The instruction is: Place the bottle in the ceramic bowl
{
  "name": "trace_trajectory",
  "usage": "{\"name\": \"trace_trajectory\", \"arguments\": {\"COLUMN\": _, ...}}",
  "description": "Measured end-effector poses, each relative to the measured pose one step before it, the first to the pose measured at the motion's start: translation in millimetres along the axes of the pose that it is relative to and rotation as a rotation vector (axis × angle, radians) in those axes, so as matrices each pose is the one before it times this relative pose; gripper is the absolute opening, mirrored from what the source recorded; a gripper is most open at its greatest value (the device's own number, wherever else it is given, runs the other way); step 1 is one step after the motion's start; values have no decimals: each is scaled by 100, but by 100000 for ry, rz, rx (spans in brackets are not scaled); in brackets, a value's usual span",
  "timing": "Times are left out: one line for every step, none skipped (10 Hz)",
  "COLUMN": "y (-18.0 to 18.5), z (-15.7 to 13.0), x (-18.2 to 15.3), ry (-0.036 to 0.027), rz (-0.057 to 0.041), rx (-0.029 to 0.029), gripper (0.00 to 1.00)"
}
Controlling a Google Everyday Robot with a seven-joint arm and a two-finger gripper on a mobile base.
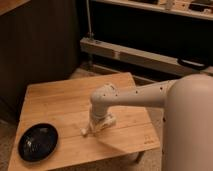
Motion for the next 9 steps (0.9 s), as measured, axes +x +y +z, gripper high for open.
{"name": "trace_trajectory", "arguments": {"y": 139, "z": 128, "x": -449, "ry": -145, "rz": -727, "rx": -797, "gripper": 4}}
{"name": "trace_trajectory", "arguments": {"y": 131, "z": 154, "x": -298, "ry": -29, "rz": -237, "rx": -1272, "gripper": 0}}
{"name": "trace_trajectory", "arguments": {"y": -431, "z": -220, "x": -749, "ry": -716, "rz": -372, "rx": 71, "gripper": 0}}
{"name": "trace_trajectory", "arguments": {"y": -408, "z": -509, "x": -713, "ry": -634, "rz": -671, "rx": 1012, "gripper": 0}}
{"name": "trace_trajectory", "arguments": {"y": -651, "z": -1055, "x": -930, "ry": -429, "rz": -812, "rx": 1847, "gripper": 0}}
{"name": "trace_trajectory", "arguments": {"y": -992, "z": -1786, "x": -1625, "ry": 68, "rz": -1831, "rx": 2053, "gripper": 0}}
{"name": "trace_trajectory", "arguments": {"y": -917, "z": -1448, "x": -1542, "ry": -90, "rz": -1795, "rx": 1043, "gripper": 0}}
{"name": "trace_trajectory", "arguments": {"y": -1037, "z": -1404, "x": -1504, "ry": -634, "rz": -2006, "rx": 1126, "gripper": 0}}
{"name": "trace_trajectory", "arguments": {"y": -2239, "z": -2325, "x": -2642, "ry": -1883, "rz": -3234, "rx": 2119, "gripper": 0}}
